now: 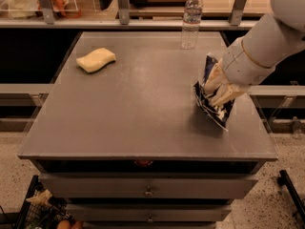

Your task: Move blue chip bag near sponge

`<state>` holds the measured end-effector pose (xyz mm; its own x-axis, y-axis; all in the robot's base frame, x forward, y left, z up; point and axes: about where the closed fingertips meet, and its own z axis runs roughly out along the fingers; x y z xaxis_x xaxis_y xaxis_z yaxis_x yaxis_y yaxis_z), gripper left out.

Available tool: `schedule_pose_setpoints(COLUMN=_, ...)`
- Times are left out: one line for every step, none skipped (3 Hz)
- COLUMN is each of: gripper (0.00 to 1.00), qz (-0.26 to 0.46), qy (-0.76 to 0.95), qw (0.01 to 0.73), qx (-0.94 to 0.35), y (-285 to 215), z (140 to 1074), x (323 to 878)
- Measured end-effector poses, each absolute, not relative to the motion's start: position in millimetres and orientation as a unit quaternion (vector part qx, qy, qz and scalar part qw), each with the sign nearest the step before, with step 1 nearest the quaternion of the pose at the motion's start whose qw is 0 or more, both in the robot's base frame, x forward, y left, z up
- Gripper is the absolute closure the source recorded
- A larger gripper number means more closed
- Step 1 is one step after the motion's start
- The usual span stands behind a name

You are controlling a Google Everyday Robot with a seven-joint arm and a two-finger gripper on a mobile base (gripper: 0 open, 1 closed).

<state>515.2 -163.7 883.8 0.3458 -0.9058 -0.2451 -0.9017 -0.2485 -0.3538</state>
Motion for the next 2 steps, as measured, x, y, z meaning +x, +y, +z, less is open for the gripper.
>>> schedule_pose_setpoints(gripper=1.0, qz=-0.043, qy=0.585, qw=0.214, qx=-0.781, y=-183, z=914, x=527)
schedule_pose_setpoints(gripper=1.0, qz=-0.08, qy=0.593, qw=0.21, qx=-0.773, y=-197, z=945, x=537)
